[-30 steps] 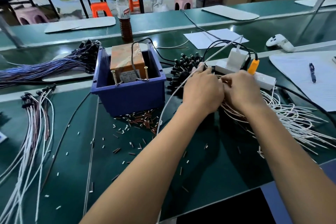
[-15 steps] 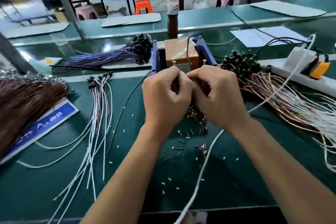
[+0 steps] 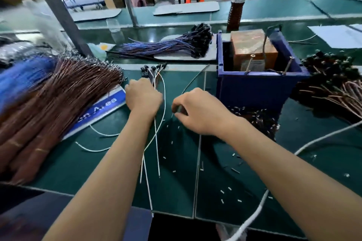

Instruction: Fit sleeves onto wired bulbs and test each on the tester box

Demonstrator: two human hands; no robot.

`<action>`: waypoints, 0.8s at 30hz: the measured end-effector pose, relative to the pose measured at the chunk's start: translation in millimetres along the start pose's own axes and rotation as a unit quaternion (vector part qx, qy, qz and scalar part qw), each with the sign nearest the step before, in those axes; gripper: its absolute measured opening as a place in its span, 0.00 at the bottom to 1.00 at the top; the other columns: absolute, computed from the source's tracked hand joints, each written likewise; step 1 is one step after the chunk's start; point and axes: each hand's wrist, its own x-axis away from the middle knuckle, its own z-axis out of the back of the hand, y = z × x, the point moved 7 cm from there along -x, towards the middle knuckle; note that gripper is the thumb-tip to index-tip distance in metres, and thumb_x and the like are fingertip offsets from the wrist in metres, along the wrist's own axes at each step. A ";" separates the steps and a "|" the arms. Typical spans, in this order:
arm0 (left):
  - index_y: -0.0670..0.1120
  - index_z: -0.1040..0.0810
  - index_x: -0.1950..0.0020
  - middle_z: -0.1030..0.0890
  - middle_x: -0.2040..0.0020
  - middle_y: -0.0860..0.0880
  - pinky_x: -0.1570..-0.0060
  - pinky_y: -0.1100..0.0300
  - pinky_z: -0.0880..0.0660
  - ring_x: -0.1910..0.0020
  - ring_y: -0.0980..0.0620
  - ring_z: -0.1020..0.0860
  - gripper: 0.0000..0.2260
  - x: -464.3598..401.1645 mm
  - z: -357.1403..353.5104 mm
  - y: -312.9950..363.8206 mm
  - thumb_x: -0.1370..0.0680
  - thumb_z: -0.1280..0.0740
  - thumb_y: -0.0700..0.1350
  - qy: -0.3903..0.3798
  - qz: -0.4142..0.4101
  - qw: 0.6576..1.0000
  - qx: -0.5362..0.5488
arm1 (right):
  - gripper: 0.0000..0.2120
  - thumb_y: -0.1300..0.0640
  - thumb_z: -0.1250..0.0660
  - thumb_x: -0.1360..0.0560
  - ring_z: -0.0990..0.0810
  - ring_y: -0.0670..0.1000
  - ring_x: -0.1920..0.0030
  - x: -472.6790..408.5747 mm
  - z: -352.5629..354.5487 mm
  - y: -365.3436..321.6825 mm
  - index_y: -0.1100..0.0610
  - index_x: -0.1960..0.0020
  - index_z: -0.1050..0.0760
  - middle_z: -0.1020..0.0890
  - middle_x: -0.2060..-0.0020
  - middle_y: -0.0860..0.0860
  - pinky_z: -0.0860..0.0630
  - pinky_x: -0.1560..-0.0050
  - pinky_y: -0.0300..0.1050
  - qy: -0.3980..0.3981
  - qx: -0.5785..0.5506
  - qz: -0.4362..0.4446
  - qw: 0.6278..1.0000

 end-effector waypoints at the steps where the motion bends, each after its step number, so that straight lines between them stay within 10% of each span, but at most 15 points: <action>1: 0.36 0.19 0.41 0.20 0.40 0.34 0.40 0.48 0.25 0.39 0.34 0.23 0.14 -1.3 2.1 -0.9 0.23 0.34 0.43 0.006 -0.003 1.000 0.005 | 0.10 0.54 0.33 0.21 0.17 0.59 0.48 -1.7 -2.5 -0.2 0.49 0.43 0.16 0.14 0.50 0.52 0.19 0.46 0.51 -0.003 -0.003 -0.003 1.000; 5: 0.40 0.20 0.48 0.16 0.47 0.39 0.44 0.49 0.22 0.45 0.37 0.19 0.08 -5.8 18.8 -1.3 0.21 0.37 0.42 0.051 0.041 0.975 0.214 | 0.09 0.56 0.33 0.21 0.16 0.55 0.52 -4.7 -0.8 4.6 0.49 0.45 0.15 0.14 0.55 0.49 0.19 0.46 0.49 0.040 -0.063 -0.030 0.997; 10: 0.47 0.36 0.52 0.12 0.52 0.42 0.73 0.60 0.25 0.65 0.43 0.15 0.07 17.2 36.9 35.2 0.16 0.45 0.38 -0.046 0.025 0.728 0.684 | 0.07 0.54 0.31 0.19 0.18 0.51 0.59 -7.7 12.8 13.2 0.53 0.49 0.15 0.14 0.60 0.50 0.20 0.53 0.47 0.126 -0.219 -0.087 0.964; 16: 0.46 0.32 0.56 0.18 0.64 0.45 0.73 0.59 0.38 0.73 0.48 0.27 0.07 56.2 76.4 65.4 0.17 0.41 0.39 -0.222 -0.233 0.646 0.692 | 0.26 0.36 0.47 0.15 0.20 0.52 0.59 -0.5 18.5 26.3 0.56 0.39 0.23 0.17 0.53 0.55 0.25 0.69 0.42 0.100 -0.606 -0.239 0.752; 20: 0.43 0.32 0.57 0.22 0.69 0.45 0.75 0.59 0.40 0.74 0.48 0.30 0.04 72.7 80.3 61.4 0.26 0.37 0.40 -0.356 -0.286 0.621 0.637 | 0.26 0.35 0.45 0.16 0.17 0.52 0.55 -4.6 30.6 19.7 0.55 0.40 0.21 0.15 0.52 0.54 0.22 0.58 0.48 0.088 -0.679 -0.184 0.705; 24: 0.45 0.30 0.60 0.22 0.67 0.46 0.72 0.60 0.36 0.71 0.49 0.28 0.06 63.1 78.3 48.2 0.26 0.33 0.41 -0.282 -0.249 0.722 0.580 | 0.18 0.47 0.43 0.12 0.20 0.48 0.59 -1.3 55.5 10.7 0.52 0.52 0.18 0.15 0.58 0.50 0.26 0.60 0.44 0.170 -0.652 -0.129 0.728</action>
